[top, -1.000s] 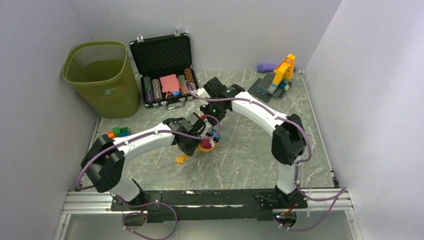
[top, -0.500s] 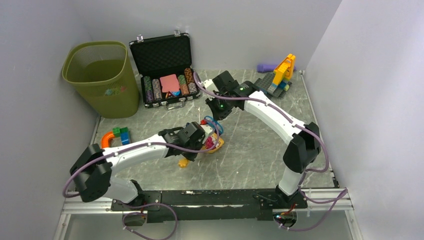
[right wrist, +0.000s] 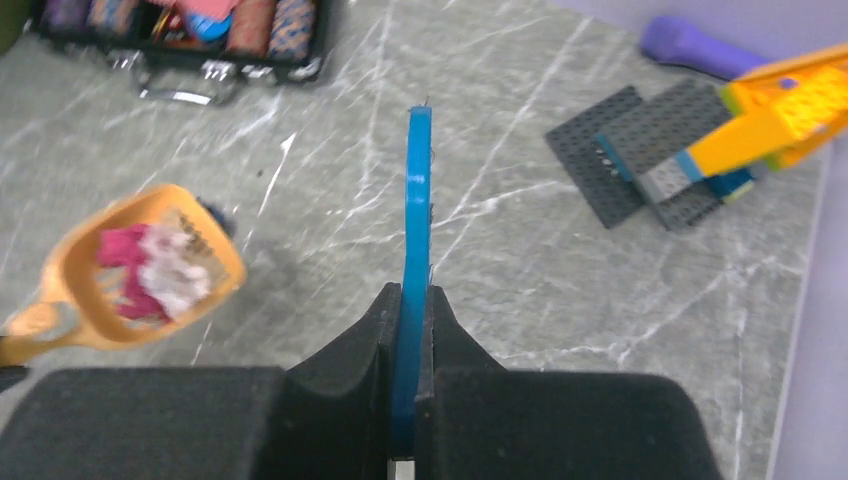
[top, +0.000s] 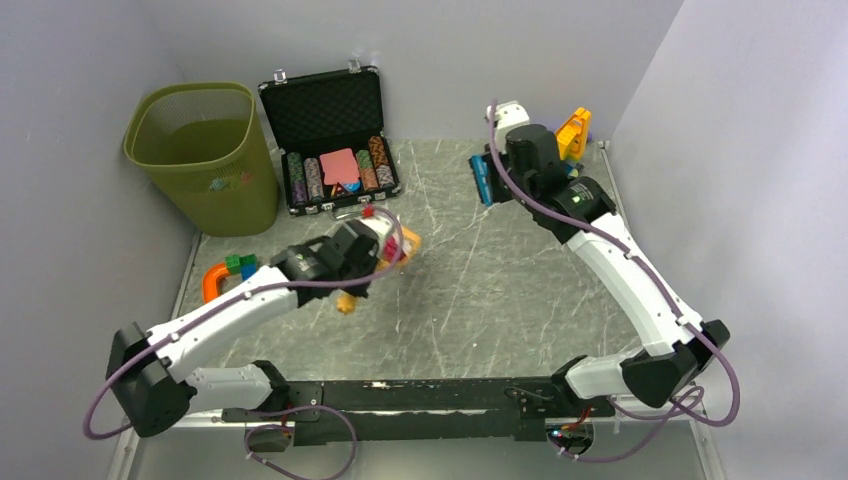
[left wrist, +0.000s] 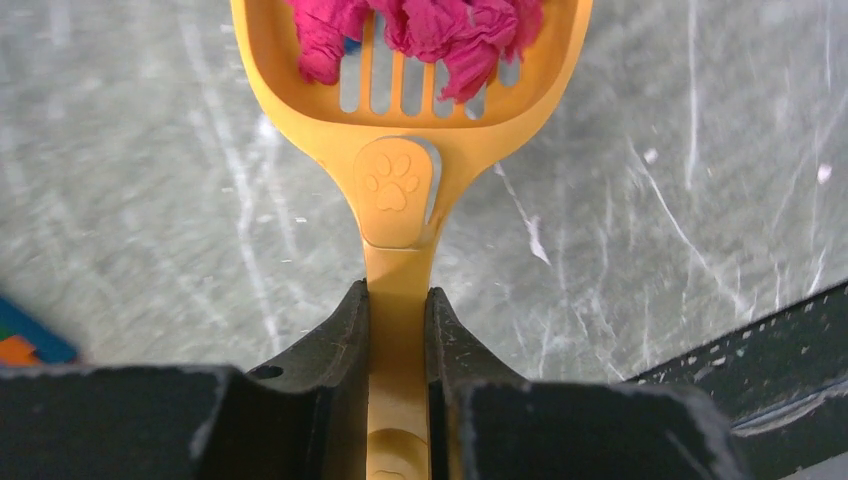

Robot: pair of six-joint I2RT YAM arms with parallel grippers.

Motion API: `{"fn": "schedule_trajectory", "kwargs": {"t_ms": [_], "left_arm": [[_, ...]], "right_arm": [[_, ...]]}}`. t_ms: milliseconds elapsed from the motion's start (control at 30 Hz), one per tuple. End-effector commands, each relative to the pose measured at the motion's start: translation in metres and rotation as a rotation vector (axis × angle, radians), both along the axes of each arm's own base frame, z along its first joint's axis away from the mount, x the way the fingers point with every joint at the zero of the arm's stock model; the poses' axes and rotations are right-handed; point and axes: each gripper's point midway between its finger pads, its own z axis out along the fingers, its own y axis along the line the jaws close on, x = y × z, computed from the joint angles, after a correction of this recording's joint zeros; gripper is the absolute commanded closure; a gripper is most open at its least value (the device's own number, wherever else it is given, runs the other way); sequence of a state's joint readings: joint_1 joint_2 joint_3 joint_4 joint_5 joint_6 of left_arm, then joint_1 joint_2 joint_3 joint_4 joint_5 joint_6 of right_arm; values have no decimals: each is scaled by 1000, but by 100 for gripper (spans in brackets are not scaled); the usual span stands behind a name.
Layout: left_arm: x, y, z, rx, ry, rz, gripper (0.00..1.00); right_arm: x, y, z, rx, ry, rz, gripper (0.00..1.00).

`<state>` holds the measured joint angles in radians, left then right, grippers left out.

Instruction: Sweep away the paper scraps from the table

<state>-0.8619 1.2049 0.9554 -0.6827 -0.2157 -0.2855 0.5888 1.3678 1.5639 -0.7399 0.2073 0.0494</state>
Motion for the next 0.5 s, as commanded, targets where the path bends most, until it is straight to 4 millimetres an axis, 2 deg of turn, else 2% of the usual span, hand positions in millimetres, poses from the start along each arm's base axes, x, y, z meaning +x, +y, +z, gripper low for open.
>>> {"fn": "schedule_trajectory", "kwargs": {"t_ms": [0, 100, 233, 467], "left_arm": [[25, 42, 67, -80, -80, 154, 100], [41, 75, 105, -137, -124, 244, 100], [59, 114, 151, -186, -193, 345, 100], [92, 159, 234, -426, -259, 479, 100]], "right_arm": [[18, -22, 7, 55, -47, -176, 100], [19, -22, -4, 40, -13, -178, 100], [19, -18, -6, 64, -17, -161, 100], [21, -4, -17, 81, 32, -115, 100]]}}
